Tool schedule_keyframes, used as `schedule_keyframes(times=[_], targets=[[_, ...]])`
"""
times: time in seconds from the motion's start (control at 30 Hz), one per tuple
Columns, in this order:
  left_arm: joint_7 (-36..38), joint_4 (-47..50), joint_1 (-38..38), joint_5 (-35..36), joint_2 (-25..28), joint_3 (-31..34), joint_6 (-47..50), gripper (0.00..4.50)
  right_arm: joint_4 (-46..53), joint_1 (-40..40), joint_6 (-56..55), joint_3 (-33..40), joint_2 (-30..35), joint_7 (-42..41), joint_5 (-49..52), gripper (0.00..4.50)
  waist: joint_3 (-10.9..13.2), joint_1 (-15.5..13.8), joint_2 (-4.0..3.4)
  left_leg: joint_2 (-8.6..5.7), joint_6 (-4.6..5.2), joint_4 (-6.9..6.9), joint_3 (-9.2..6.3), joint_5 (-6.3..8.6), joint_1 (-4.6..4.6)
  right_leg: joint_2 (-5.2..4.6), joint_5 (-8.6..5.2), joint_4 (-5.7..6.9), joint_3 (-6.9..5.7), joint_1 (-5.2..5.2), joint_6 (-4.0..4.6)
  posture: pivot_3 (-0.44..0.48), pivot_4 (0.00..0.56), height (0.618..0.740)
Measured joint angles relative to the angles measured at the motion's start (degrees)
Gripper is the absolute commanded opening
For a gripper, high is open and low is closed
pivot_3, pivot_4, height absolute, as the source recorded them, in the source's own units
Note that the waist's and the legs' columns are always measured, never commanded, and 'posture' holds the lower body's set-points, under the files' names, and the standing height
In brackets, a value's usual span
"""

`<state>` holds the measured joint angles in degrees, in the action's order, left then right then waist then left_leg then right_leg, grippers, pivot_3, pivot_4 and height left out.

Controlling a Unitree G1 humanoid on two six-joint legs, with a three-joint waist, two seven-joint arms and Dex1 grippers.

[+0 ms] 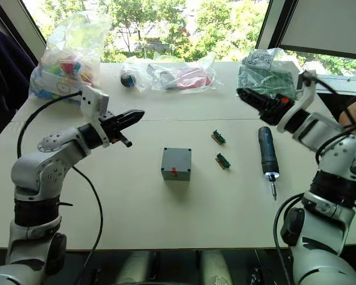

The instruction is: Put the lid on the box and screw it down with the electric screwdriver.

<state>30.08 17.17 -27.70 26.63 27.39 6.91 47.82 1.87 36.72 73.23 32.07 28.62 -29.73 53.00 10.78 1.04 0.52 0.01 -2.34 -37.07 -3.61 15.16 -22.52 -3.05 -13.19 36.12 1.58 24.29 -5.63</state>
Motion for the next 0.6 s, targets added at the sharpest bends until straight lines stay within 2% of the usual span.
schedule_keyframes(times=[0.1, 0.2, 0.37, 0.47, 0.6], targets=[[0.47, -0.43, 2.58, -1.82, 2.24, -3.6, 0.58, 0.0, 15.04, -10.29, -0.21, -11.16, 3.07, -4.01, 0.99, 4.47, 0.02, -0.52, -0.02, -0.15, -0.01, -0.06, 0.0, -0.01, -0.02, -0.17, 0.0, -0.01, -0.04, -0.03, 0.01, 0.0, 0.15, 0.74], [6.12, -3.47, 2.35, 2.02, 3.37, -3.87, 3.01, 0.0, 21.99, -16.97, -8.03, -21.29, 8.85, -9.35, -4.96, 4.47, 0.03, -0.19, 0.02, -0.22, -0.03, -0.27, 0.1, -0.02, 0.05, -0.25, -0.14, -0.15, -0.03, -0.22, 0.2, 0.0, 0.15, 0.74], [10.97, -7.8, 3.77, 0.01, 7.02, -7.97, 1.15, 0.0, 21.22, -21.35, -21.11, -31.31, 13.52, -15.93, -15.39, 4.47, 0.03, 0.42, 0.07, -0.16, -0.08, -0.22, 0.14, -0.04, 0.2, -0.21, -0.19, -0.14, -0.01, -0.25, 0.17, 0.0, 0.15, 0.74], [15.6, -7.99, 5.18, -2.9, 8.48, -14.81, -3.09, 0.0, 16.77, -20.85, -28.68, -38.45, 12.61, -17.65, -22.65, 4.47, 0.02, 0.12, 0.08, -0.15, -0.08, -0.08, 0.11, -0.05, 0.11, -0.18, -0.09, -0.08, -0.01, -0.1, 0.29, 0.0, 0.15, 0.74], [18.0, -9.83, 4.02, -4.6, 7.9, -17.82, -5.91, 0.0, 14.59, -19.55, -31.91, -42.7, 10.37, -18.32, -25.88, 4.47, 0.03, -0.19, 0.1, -0.16, -0.11, -0.11, 0.09, -0.06, 0.05, -0.19, 0.02, -0.04, -0.01, -0.04, 0.11, 0.0, 0.15, 0.74]])
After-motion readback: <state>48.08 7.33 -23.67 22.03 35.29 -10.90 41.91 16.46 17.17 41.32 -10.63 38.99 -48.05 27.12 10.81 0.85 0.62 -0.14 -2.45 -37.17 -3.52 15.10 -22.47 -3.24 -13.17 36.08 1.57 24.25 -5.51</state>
